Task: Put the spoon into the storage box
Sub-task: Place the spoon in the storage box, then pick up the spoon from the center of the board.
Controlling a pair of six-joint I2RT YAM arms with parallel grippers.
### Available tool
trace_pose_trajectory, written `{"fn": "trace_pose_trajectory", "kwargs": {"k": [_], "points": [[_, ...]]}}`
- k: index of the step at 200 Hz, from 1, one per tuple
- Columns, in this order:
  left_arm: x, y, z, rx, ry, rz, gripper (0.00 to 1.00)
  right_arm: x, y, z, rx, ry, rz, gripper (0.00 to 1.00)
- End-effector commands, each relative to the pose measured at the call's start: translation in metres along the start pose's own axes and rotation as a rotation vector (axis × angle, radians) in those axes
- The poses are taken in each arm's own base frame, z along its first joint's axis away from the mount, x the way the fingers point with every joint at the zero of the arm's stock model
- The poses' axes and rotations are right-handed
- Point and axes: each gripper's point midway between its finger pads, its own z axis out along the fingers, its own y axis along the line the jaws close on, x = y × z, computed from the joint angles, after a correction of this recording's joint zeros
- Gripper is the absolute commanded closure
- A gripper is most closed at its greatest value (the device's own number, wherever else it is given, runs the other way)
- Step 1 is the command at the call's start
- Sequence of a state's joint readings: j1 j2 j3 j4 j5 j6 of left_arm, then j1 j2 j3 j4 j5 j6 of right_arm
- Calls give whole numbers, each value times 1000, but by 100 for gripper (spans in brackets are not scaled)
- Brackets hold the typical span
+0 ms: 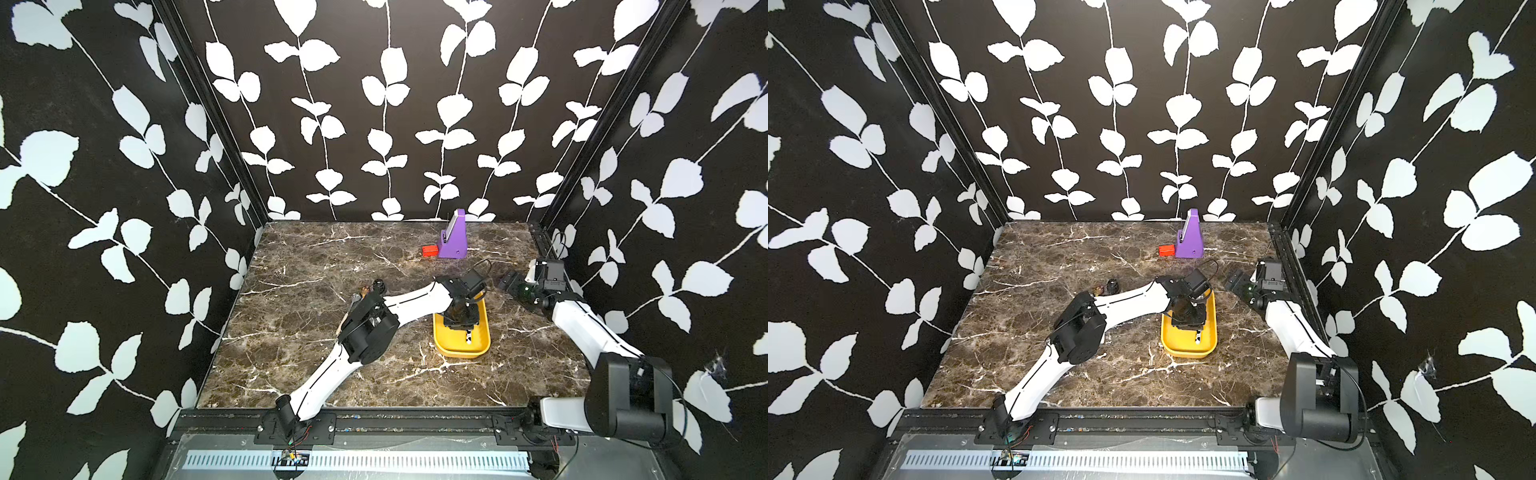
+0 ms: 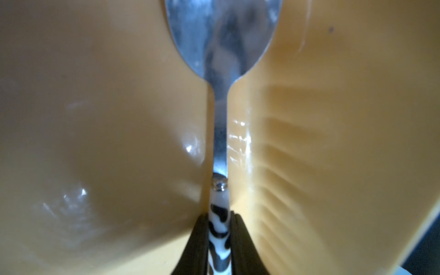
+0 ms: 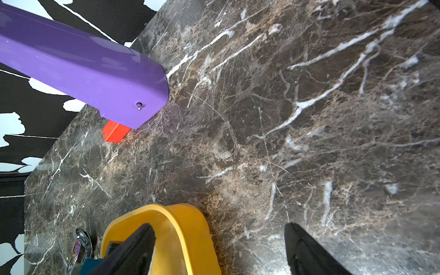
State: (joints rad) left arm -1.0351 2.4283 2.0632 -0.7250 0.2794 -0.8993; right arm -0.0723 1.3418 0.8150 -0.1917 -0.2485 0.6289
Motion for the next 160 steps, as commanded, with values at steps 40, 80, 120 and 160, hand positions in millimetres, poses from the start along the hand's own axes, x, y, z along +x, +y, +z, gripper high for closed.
{"fn": "trace_pose_trajectory", "kwargs": {"k": [40, 80, 120, 160], "points": [[-12, -14, -25, 28, -66, 53, 72, -15, 12, -4, -31, -30, 3, 14], [-26, -27, -78, 20, -203, 149, 68, -20, 20, -14, -46, -25, 11, 16], [-58, 11, -191, -159, -503, 210, 53, -22, 44, -28, -65, -1, 0, 19], [-58, 134, -291, -225, -633, 24, 49, -2, 108, -35, -91, 88, -127, 25]]}}
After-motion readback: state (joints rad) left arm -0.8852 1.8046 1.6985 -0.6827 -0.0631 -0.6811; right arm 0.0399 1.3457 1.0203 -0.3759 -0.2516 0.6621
